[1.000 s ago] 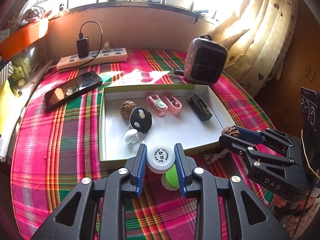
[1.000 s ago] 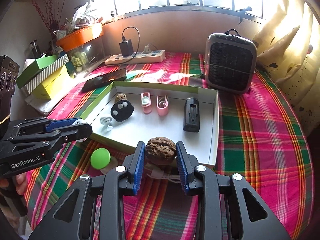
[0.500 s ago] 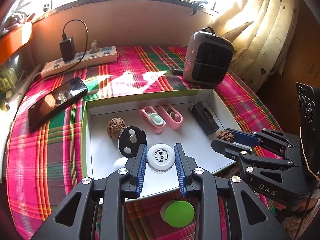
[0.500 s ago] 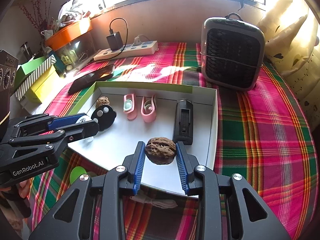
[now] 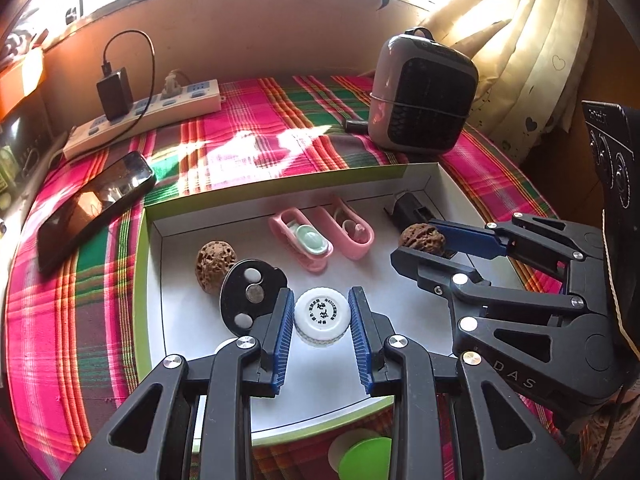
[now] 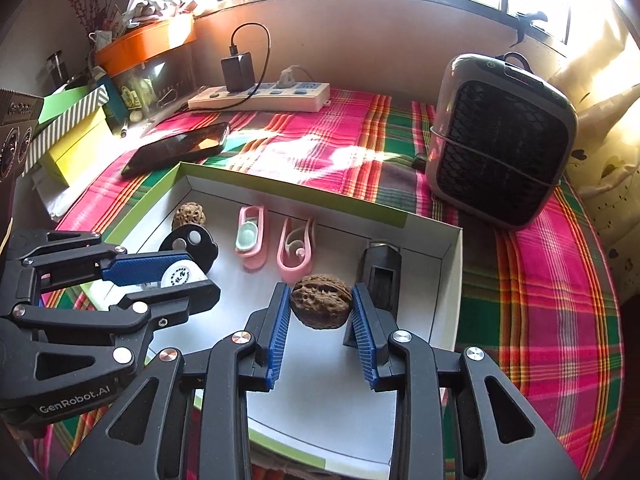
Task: Organize objects
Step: 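Carry the walnut with the right gripper while the left gripper carries the container over the box, then open the left gripper releasing the container while the right gripper releases the walnut in the box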
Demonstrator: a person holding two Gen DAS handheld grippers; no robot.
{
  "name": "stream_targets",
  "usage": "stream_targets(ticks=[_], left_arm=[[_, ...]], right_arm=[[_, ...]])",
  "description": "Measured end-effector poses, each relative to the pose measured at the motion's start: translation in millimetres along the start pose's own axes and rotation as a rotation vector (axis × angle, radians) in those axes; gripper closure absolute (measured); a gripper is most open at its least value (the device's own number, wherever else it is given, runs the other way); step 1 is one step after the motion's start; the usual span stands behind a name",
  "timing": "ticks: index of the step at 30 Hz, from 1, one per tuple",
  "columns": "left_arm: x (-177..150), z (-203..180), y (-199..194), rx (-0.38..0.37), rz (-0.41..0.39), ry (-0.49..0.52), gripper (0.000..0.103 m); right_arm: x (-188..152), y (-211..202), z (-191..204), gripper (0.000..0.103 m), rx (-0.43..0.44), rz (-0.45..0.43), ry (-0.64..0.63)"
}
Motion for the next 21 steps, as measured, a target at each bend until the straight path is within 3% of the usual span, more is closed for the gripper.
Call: stream_targets(ticks=[21], left_arm=[[4,3,13,0.020,0.015,0.030,0.077]], right_arm=[[4,24,3,0.071,-0.053,0.060,-0.145]])
Point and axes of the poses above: each gripper's, at about its wrist camera, not at the fingertips, and y roughly the way its jaws point, z to its left, x to its top, the point moved 7 cm from there along y, roughly the way its jaws point, and after that the axes turned 12 degrees about -y, right-handed, at the moved point
